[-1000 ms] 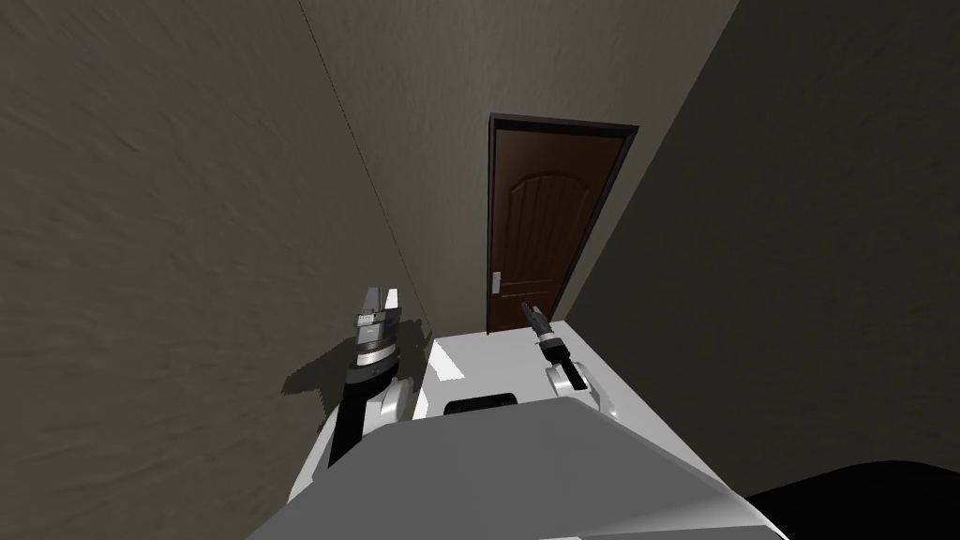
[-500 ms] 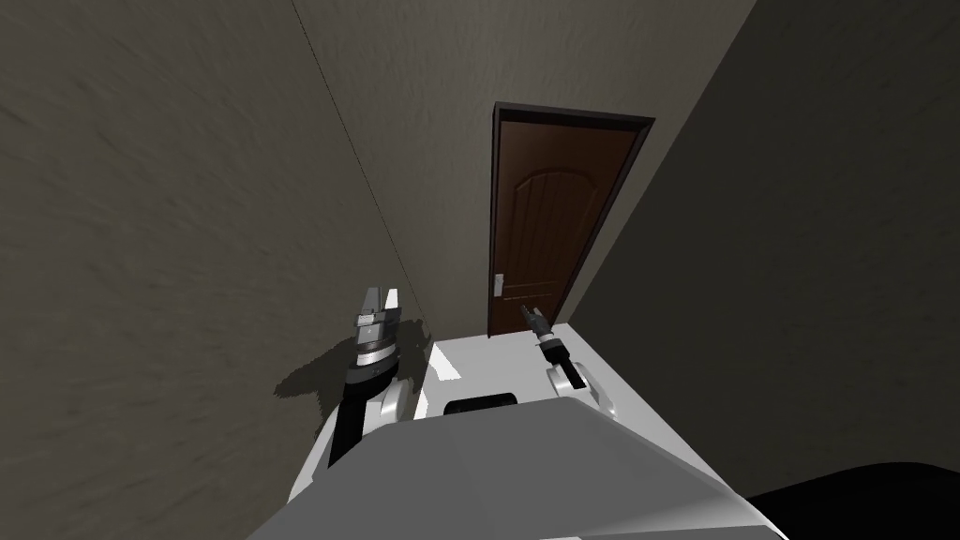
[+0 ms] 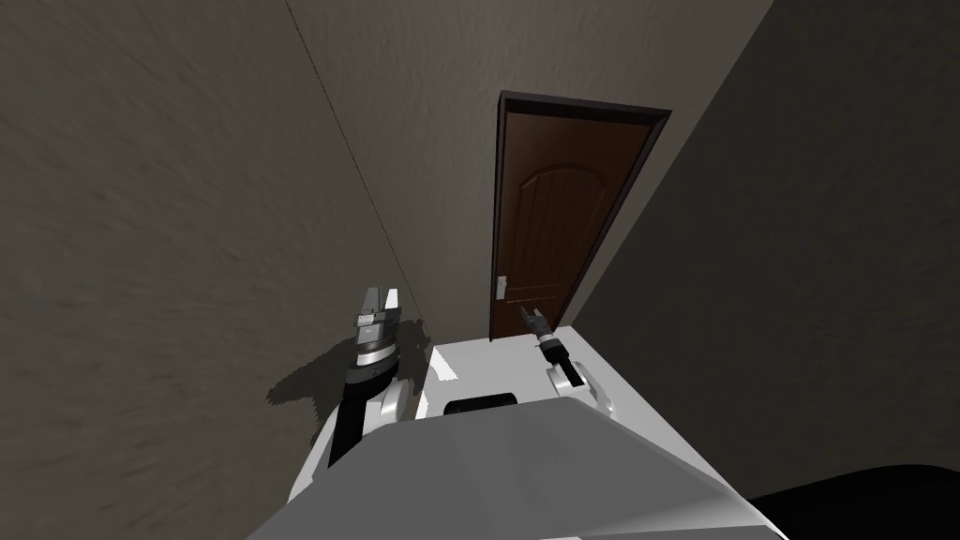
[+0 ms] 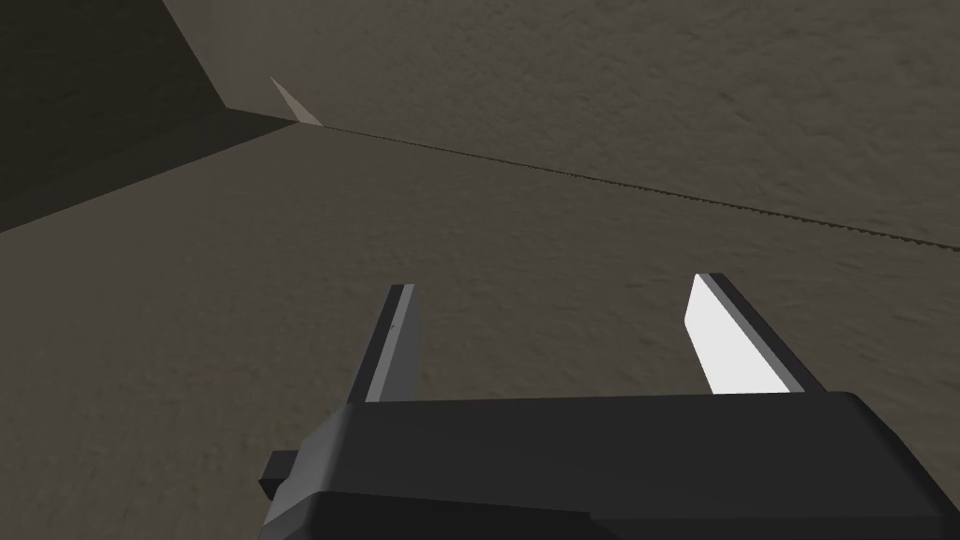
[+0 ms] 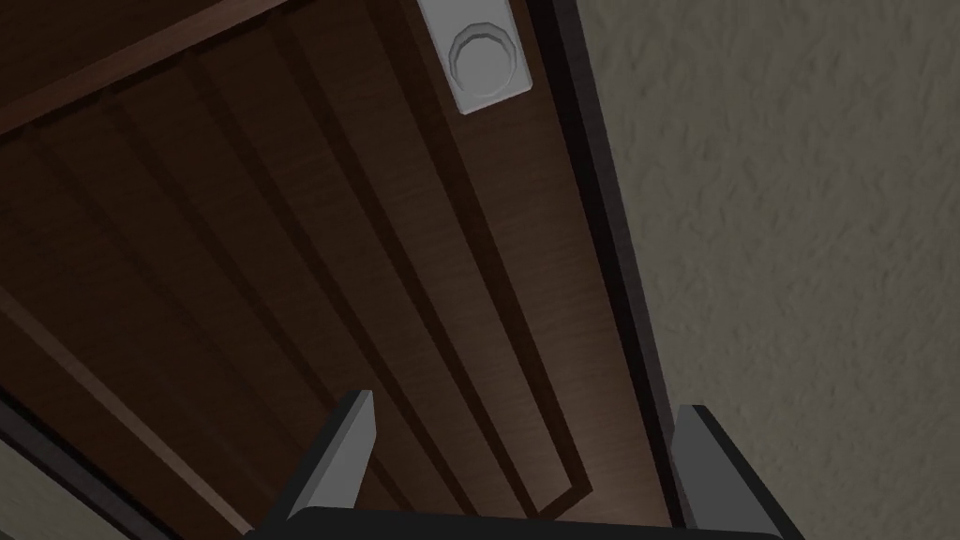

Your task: Pull the door open

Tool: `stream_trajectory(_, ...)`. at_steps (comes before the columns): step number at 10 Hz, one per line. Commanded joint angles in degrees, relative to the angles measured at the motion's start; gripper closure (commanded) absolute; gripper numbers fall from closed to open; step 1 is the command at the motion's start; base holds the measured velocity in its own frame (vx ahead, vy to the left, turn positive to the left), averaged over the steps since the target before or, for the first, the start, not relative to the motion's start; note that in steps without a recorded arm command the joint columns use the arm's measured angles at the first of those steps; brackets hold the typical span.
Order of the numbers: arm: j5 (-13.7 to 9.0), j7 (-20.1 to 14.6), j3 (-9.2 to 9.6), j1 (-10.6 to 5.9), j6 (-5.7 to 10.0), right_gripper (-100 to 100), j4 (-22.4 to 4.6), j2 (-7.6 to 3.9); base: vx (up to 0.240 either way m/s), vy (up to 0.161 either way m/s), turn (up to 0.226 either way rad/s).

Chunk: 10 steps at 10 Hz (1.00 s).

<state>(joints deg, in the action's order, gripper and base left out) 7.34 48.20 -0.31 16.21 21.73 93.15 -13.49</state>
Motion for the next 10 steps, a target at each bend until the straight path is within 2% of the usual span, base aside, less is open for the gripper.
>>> stream_trajectory(1, 0.24, 2.46, -0.05, -0.68, 0.04, -100, -1.86, -0.52, 0.127, 0.032, -0.001)
stream_trajectory(10, 1.33, 12.13, -0.11, -3.29, -0.41, -100, -8.62, -2.32, 0.130, 0.032, -0.001)
